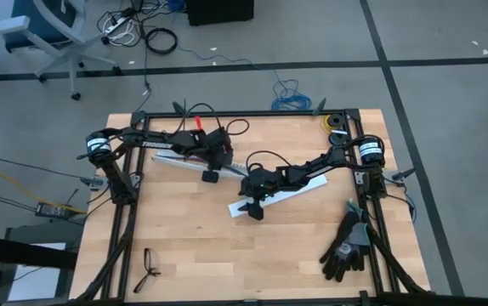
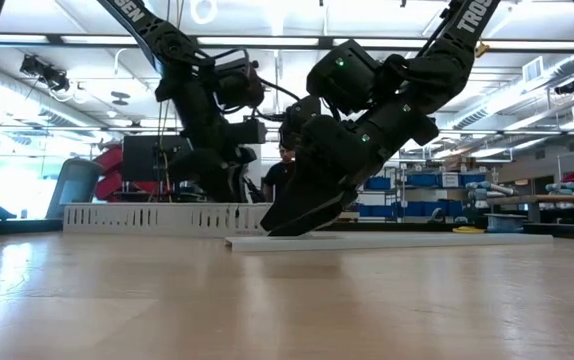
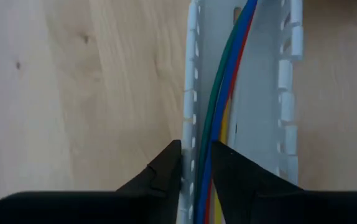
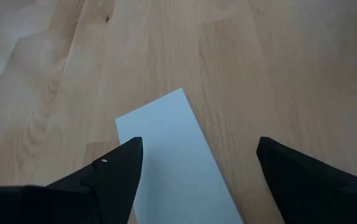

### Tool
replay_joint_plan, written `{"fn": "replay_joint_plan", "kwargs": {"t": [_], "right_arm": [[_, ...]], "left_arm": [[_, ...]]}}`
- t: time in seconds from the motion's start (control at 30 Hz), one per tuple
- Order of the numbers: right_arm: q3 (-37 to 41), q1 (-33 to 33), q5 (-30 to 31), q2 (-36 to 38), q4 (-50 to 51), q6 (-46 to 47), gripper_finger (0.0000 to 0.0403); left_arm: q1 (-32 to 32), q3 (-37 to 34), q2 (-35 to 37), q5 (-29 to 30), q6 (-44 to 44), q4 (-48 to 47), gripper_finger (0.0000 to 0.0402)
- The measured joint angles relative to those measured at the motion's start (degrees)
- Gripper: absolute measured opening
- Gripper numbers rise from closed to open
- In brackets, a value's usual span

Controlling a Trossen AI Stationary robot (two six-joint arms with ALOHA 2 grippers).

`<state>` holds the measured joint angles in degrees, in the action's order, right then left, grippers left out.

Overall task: Ziptie cables
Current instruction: Close the white cable duct with the white cable duct cover

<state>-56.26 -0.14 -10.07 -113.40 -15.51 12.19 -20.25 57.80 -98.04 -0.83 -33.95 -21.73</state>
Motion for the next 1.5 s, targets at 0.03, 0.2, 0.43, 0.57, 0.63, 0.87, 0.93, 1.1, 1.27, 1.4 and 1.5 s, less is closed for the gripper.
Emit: {"fn": "replay_joint_plan", "kwargs": {"t": [0.03, 0.2, 0.43, 0.57, 0.63, 0.87, 0.93, 1.1, 1.27, 1.4, 1.5], "right_arm": [[0.01, 0.00, 0.00, 0.00, 0.02, 0.00, 0.0307], [-0.01, -0.08, 0.04, 0.02, 0.09, 0.02, 0.0307], [-0.01, -0.28, 0.02, 0.15, 0.51, 0.05, 0.0307], [-0.32, -0.38, 0.54, 1.01, 5.59, -1.14, 0.0307], [-0.36, -0.46, 1.40, 1.95, 9.43, -1.29, 0.0307], [0.14, -0.19, 8.66, 8.80, 24.13, -1.37, 0.0307], [0.14, 0.23, 12.66, 11.26, 29.61, -1.70, 0.0307], [0.23, 1.30, 18.98, 15.60, 37.74, -2.03, 0.0307], [0.13, 2.32, 25.81, 18.39, 44.81, -0.27, 0.0307], [0.18, 3.36, 30.08, 19.70, 49.25, 4.03, 0.0307], [1.32, 5.18, 31.68, 20.64, 49.05, 7.45, 0.0307]], "left_arm": [[0.00, 0.00, 0.00, -0.13, 0.04, -0.34, 0.0101], [0.00, 0.02, 0.02, -0.30, 1.31, -0.92, 0.0125], [0.00, 0.04, 0.07, -0.30, 1.64, -0.66, 0.0134], [0.00, 0.07, 0.17, -0.28, 1.48, -0.31, 0.0134], [0.00, 0.09, 0.17, -0.29, 1.44, 0.06, 0.0133], [0.00, 0.15, 0.20, -0.30, 1.42, 3.21, 0.0133], [0.00, 0.15, 0.21, -0.30, 1.44, 3.78, 0.0133], [0.00, 0.15, 0.81, -0.32, 1.44, 5.80, 0.0133], [0.00, 0.15, 4.68, -2.56, 2.34, 8.57, 0.0133], [-0.02, 0.22, 6.67, -7.95, 3.06, 10.91, 0.0133], [0.12, 0.20, 6.61, -10.95, 3.93, 11.62, 0.0133]]}}
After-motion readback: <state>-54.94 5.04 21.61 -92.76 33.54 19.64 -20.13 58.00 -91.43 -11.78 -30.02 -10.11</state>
